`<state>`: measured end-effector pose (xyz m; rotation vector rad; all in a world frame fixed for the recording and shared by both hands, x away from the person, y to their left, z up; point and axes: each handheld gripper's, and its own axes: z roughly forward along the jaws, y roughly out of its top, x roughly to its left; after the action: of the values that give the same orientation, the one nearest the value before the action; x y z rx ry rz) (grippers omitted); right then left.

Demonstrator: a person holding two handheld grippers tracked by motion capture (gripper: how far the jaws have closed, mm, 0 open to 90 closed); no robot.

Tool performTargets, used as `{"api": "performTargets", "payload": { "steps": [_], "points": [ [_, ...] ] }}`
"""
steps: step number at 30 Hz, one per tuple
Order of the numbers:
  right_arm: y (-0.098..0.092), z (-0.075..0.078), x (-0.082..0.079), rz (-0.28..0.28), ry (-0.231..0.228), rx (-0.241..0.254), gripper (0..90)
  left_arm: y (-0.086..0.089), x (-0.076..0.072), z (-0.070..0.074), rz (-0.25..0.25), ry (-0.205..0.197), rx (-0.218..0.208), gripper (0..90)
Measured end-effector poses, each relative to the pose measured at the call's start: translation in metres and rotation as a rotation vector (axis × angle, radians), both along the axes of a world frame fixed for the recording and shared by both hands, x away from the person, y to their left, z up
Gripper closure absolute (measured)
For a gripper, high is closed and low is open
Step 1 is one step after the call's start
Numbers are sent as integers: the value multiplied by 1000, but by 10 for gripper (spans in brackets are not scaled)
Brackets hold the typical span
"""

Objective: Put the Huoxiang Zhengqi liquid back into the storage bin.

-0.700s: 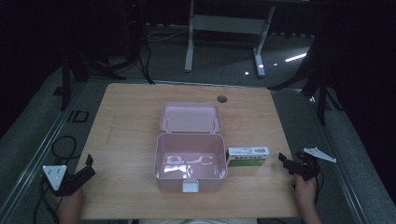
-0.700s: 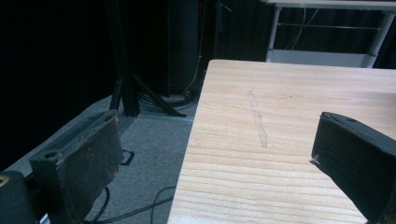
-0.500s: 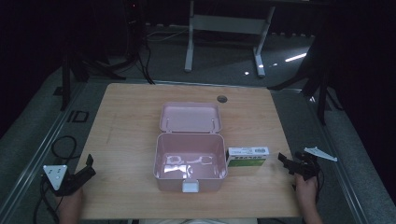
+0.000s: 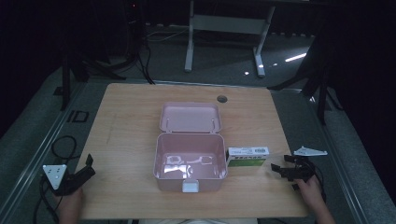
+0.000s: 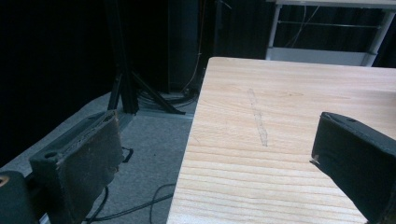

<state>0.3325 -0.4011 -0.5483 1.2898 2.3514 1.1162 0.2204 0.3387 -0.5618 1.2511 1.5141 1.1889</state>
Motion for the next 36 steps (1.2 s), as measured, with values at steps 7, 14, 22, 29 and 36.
{"api": "performTargets", "payload": {
  "steps": [7,14,22,29,36],
  "points": [
    [10,9,0,152,71,-119,122,0,0,0,1,2,1,21],
    [17,18,-2,261,117,-208,121,1,-1,0,-6,-1,-7,21],
    [32,29,-5,379,205,-408,131,0,0,0,-12,2,-2,21],
    [46,40,-5,451,244,-483,129,1,-1,0,-16,2,-2,21],
    [65,44,-6,547,345,-594,136,0,-1,0,-23,3,-1,21]
  ]
}}
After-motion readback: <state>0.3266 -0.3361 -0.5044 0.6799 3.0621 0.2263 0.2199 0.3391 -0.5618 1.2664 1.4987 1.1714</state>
